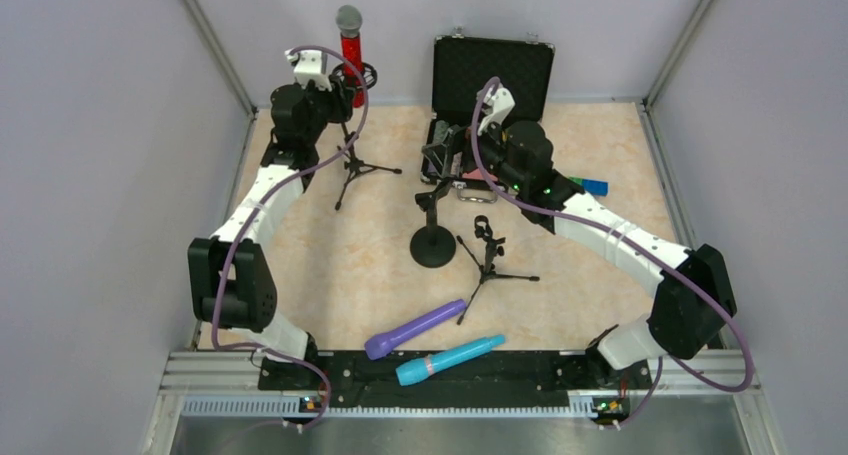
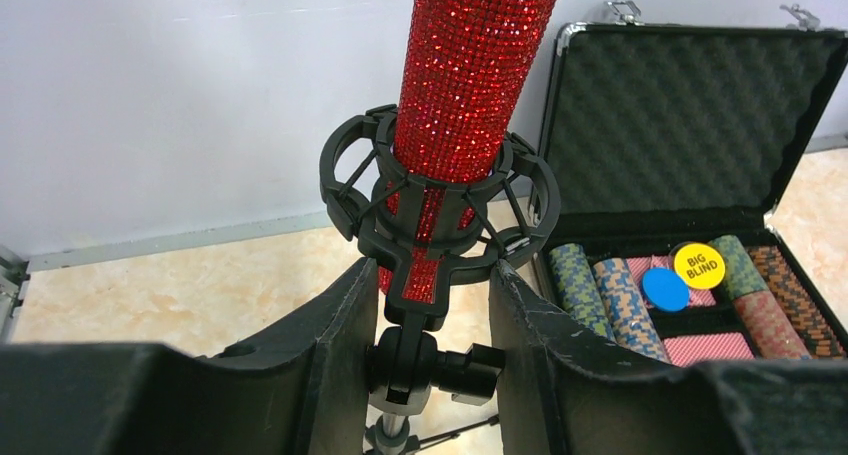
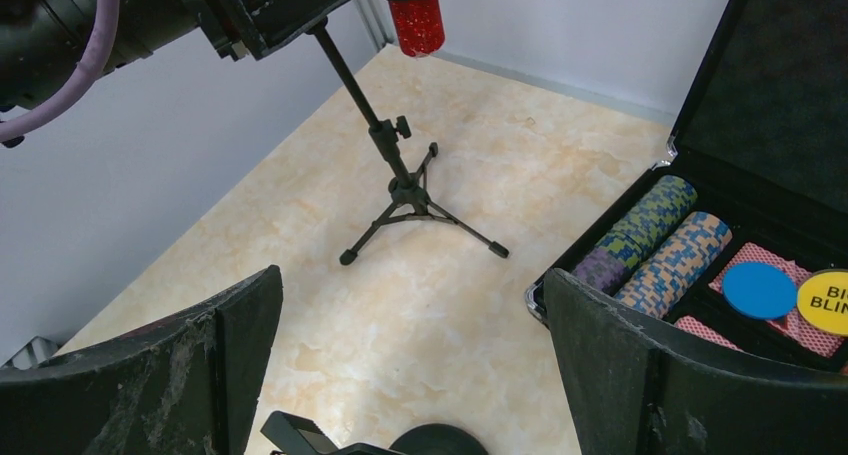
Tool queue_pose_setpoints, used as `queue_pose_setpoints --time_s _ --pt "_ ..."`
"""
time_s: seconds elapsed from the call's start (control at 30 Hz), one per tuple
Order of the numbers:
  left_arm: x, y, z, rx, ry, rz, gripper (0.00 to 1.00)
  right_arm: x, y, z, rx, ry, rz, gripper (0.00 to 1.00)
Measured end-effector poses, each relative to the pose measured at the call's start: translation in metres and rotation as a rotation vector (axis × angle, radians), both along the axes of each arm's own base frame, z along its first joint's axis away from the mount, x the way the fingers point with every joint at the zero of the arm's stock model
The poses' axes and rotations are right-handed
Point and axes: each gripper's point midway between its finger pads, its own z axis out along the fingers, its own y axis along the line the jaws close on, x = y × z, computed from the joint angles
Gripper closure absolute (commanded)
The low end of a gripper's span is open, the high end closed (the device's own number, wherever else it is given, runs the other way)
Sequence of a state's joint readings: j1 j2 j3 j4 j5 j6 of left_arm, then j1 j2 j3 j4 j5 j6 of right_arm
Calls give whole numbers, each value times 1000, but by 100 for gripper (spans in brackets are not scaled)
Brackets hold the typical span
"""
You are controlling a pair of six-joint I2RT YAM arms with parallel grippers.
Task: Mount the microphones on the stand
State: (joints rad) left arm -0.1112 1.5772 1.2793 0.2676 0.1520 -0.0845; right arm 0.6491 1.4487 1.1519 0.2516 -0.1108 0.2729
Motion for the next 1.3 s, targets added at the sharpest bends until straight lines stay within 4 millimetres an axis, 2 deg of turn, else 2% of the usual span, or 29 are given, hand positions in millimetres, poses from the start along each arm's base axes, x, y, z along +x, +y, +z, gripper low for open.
queue_pose_setpoints --time_s 0.17,0.27,0.33,0.47,0.5,0.53,0.67,0.7,0.77,0.83,1.1,1.17,1.3 --pt "9 7 -4 -39 -4 9 99 0 1 -1 -1 3 4 1" --pt "12 7 -14 -44 24 1 98 0 1 -1 -1 4 5 1" --pt "16 9 -37 -38 84 3 97 0 1 -2 1 7 6 1" --pt "21 14 -98 -25 237 16 95 1 3 -6 -1 17 7 1" --pt "20 14 -109 -24 264 17 94 2 3 -8 -4 20 7 1" --pt "19 14 -112 -18 269 12 93 2 3 -9 -5 23 7 1" --pt "19 15 -112 -18 270 11 85 2 2 -11 -9 27 7 1" --pt "19 15 -112 -18 269 11 80 2 2 -11 -9 28 7 1" --pt "19 14 -113 -18 269 7 62 2 2 -11 -9 28 8 1" --pt "18 13 -113 -17 267 -4 49 2 3 -11 -8 30 9 1" --pt "11 -3 -115 -51 293 -96 17 4 7 -21 -13 54 18 1" --pt "9 -6 -112 -57 291 -115 11 4 7 -22 -10 59 20 1" --pt "3 -12 -98 -71 267 -150 9 2 8 -21 -5 62 27 1"
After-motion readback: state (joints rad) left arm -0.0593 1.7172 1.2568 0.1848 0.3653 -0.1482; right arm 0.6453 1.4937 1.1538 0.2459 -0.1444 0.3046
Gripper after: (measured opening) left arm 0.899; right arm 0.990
